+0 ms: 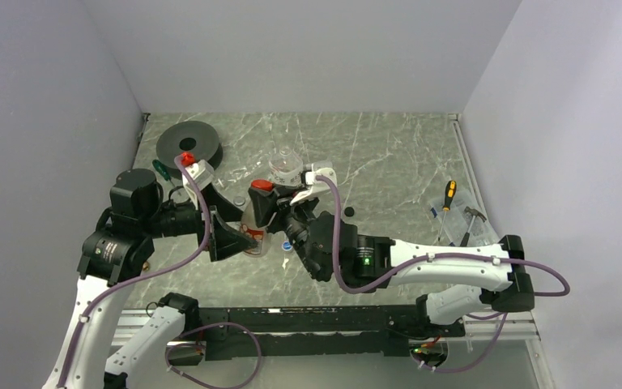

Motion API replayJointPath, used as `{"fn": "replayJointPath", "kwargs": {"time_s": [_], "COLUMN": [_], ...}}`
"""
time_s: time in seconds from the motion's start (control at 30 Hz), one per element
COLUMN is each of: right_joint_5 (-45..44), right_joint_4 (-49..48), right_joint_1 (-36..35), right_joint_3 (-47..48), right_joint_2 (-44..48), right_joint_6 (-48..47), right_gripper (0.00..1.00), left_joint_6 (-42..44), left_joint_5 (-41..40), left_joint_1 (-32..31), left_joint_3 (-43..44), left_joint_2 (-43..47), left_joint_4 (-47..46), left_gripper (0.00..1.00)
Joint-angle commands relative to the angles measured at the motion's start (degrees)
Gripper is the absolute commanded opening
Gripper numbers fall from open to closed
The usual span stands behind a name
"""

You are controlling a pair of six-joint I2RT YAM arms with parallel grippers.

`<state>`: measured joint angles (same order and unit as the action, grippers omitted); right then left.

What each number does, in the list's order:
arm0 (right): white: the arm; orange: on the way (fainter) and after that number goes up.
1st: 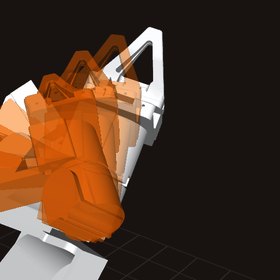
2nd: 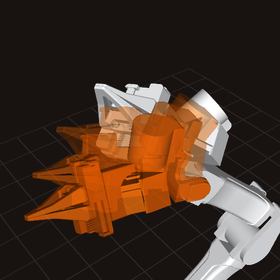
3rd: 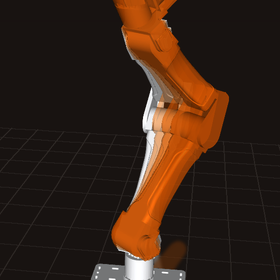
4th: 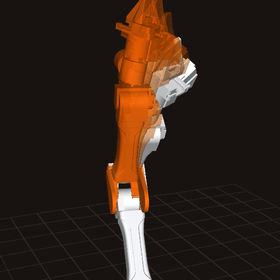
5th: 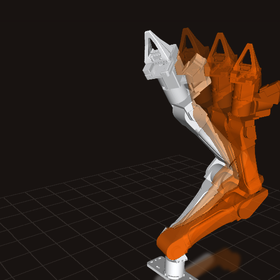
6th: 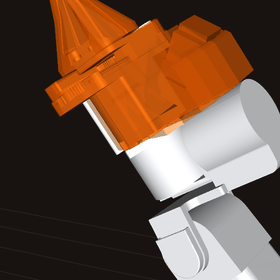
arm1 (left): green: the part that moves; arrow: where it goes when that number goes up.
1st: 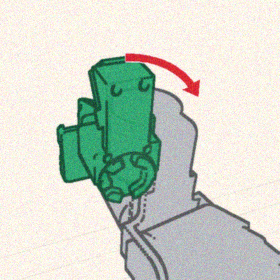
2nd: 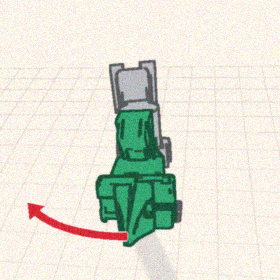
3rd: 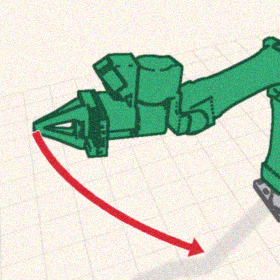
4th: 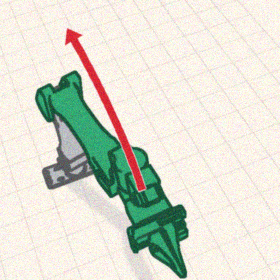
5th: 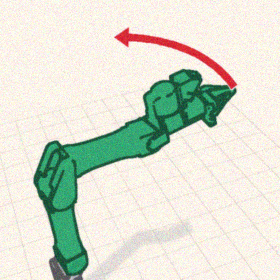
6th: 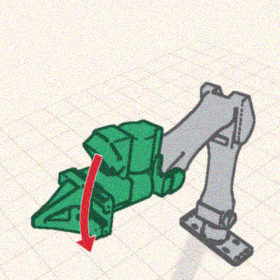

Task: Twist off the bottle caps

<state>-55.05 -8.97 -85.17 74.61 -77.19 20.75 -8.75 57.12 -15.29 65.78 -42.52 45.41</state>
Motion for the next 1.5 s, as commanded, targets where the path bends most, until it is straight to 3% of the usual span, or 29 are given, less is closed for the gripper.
{"fn": "replayJointPath", "kwargs": {"time_s": [0.0,0.1,0.27,0.37,0.47,0.57,0.67,0.7,0.83,0.97,1.27,1.47], "right_joint_5": [0.33,1.38,2.42,2.47,3.12,6.01,8.99,10.12,23.17,33.09,35.86,35.78], "right_joint_4": [-10.03,-11.28,-12.9,-12.94,-12.25,-11.84,-4.92,-0.62,19.59,31.94,30.17,28.36], "right_joint_1": [-0.79,-1.43,-2.55,-3.0,-3.25,-3.25,-2.81,-2.12,4.75,9.72,9.73,9.69], "right_joint_3": [4.72,6.05,6.37,6.03,5.09,4.61,9.16,11.49,22.77,30.62,29.4,27.41], "right_joint_2": [-1.46,-2.14,-3.18,-3.47,-3.09,-2.86,-3.7,-4.02,-6.27,-8.74,-8.58,-7.77], "right_joint_6": [-6.83,-6.91,-7.91,-8.19,-7.2,-6.85,-5.23,-3.7,7.65,11.94,10.62,10.4], "right_gripper": [0.08,0.08,0.08,0.08,0.12,0.33,0.72,0.79,0.93,0.96,0.86,0.72], "left_joint_6": [1.72,3.49,2.94,3.56,4.56,5.35,6.94,7.77,14.51,18.96,18.51,17.84], "left_joint_5": [0.76,-3.49,-0.84,-0.62,-2.19,-3.03,-3.75,-4.19,-7.49,-11.26,-13.87,-13.83], "left_joint_1": [0.26,0.26,0.26,0.26,0.35,0.43,0.48,0.44,0.44,0.44,0.44,0.44], "left_joint_3": [-0.01,0.29,-0.23,0.25,0.97,0.95,1.34,1.64,2.72,2.13,1.38,1.2], "left_joint_2": [0.4,0.49,1.15,1.31,1.31,1.68,2.51,2.78,3.99,5.96,6.13,5.71], "left_joint_4": [0.46,1.69,-0.66,-1.47,-1.04,-0.53,0.32,0.95,3.12,3.1,2.65,2.35], "left_gripper": [0.99,1.0,0.99,0.74,0.41,0.35,0.35,0.34,0.33,0.3,0.26,0.26]}}
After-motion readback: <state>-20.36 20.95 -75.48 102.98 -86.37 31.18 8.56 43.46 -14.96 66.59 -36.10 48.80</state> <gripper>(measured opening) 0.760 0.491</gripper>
